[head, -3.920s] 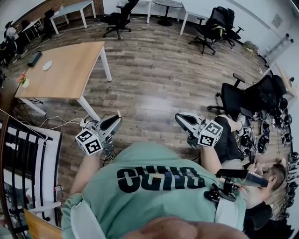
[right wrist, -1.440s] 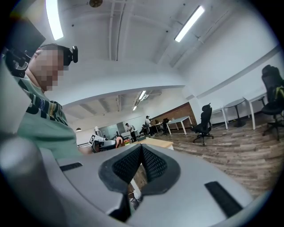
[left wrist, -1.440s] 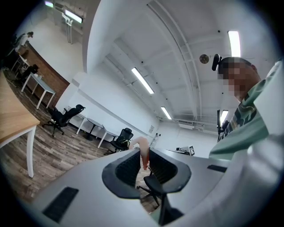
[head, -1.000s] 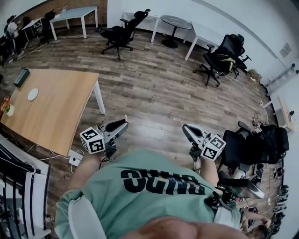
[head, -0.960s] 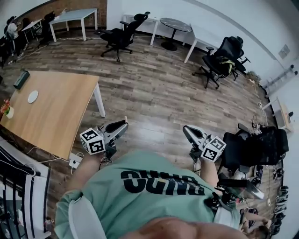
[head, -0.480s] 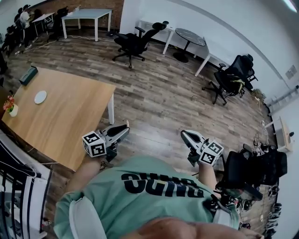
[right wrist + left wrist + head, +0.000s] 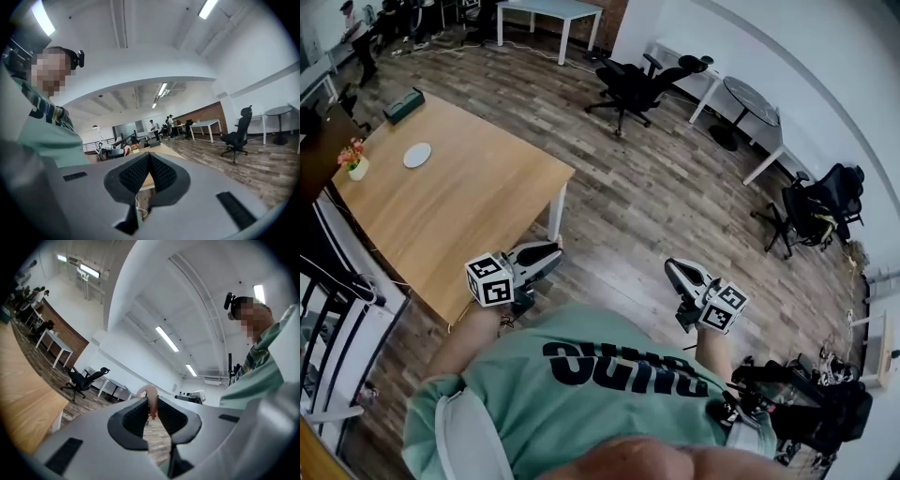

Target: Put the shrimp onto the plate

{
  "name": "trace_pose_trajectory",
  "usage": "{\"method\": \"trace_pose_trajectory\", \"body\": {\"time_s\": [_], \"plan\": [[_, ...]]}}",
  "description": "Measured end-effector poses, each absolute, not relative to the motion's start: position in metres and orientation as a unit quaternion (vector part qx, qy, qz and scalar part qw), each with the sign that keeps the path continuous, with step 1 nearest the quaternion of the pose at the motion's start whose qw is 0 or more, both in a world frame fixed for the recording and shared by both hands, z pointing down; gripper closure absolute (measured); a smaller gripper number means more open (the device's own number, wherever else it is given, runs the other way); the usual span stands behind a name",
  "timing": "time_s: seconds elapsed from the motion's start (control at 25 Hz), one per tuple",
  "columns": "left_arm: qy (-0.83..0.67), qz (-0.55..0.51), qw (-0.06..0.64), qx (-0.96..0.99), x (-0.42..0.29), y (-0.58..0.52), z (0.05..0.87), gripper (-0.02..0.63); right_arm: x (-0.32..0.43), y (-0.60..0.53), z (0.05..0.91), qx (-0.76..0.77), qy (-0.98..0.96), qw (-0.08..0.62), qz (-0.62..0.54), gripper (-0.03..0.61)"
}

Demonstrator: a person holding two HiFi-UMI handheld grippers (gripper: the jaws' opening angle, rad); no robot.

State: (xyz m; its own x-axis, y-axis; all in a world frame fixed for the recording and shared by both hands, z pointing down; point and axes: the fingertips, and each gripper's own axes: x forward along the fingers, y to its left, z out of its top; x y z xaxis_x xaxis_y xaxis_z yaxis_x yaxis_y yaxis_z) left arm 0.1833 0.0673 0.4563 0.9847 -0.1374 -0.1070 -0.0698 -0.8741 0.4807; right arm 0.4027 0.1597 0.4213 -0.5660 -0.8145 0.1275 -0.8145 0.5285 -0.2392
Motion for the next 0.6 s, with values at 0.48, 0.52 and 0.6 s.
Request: {"method": "trace_pose_trajectory", "body": {"time_s": [0.48,0.52,0.6], "plan": [[-0.191,-0.081,0.214,0.955,0.283,0.045,0.441,0.549,0.525,0.059,0.429,0.339,-0.929,-0.034,0.142,0.572],[-0.198,-0.075,0.215,0.953,0.289,0.045,0.443,0.550,0.531,0.054,0.434,0.332,-0.931,-0.037,0.148,0.572],[-0.215,-0.069,0.215,0.950,0.298,0.043,0.444,0.549,0.541,0.044,0.441,0.318,-0.934,-0.041,0.159,0.572]]}}
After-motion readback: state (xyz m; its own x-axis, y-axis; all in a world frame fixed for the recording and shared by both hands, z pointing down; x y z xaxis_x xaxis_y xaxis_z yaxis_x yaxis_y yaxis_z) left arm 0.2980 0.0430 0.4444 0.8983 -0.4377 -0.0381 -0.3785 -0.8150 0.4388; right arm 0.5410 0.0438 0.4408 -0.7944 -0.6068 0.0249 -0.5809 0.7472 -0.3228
